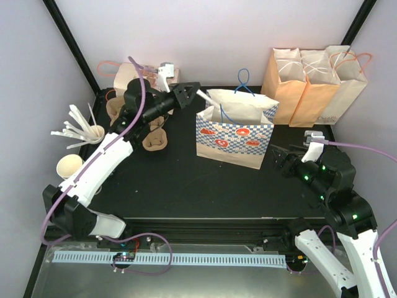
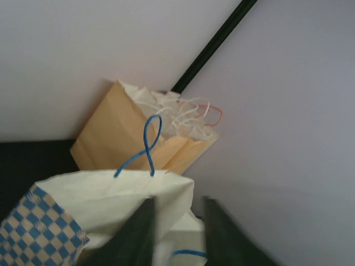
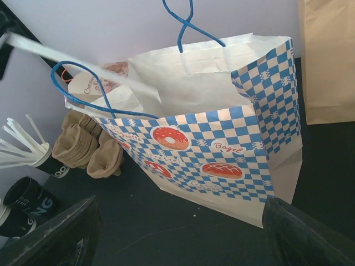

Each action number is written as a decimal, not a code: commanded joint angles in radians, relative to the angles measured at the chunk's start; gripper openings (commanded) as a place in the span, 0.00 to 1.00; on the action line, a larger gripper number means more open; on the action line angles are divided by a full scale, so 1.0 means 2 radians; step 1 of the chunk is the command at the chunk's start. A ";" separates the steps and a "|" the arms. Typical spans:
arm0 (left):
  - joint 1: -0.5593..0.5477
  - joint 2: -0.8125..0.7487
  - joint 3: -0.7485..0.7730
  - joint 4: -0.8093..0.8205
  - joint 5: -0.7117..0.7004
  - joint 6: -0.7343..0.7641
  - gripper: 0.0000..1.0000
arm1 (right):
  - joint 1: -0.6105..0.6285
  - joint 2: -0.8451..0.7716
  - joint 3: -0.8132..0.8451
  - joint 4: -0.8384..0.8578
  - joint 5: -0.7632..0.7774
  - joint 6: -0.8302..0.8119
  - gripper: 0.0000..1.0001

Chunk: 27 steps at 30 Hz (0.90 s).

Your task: Pack the takeout coffee

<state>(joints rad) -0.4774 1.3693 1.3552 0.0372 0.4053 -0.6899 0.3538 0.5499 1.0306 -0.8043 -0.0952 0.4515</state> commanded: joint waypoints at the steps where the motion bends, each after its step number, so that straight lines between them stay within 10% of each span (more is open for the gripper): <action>1: -0.007 0.028 0.025 -0.047 0.048 0.034 0.66 | 0.000 -0.001 0.016 -0.004 0.001 0.000 0.82; 2: -0.007 0.037 0.041 -0.081 0.057 0.046 0.94 | 0.000 0.000 0.017 -0.005 0.002 0.000 0.82; 3: -0.006 0.043 0.058 -0.120 0.051 0.061 0.98 | 0.000 0.001 0.017 -0.006 0.004 0.001 0.82; 16: -0.004 -0.146 -0.038 -0.206 -0.162 0.201 0.99 | 0.000 0.020 0.005 0.001 0.046 -0.050 1.00; 27: -0.005 -0.316 -0.252 -0.195 -0.235 0.285 0.99 | 0.000 -0.093 -0.187 0.211 -0.016 -0.006 1.00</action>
<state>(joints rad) -0.4850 0.8280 0.9752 -0.3485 -0.0124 -0.1986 0.3538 0.4244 0.7631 -0.5953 -0.0799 0.3927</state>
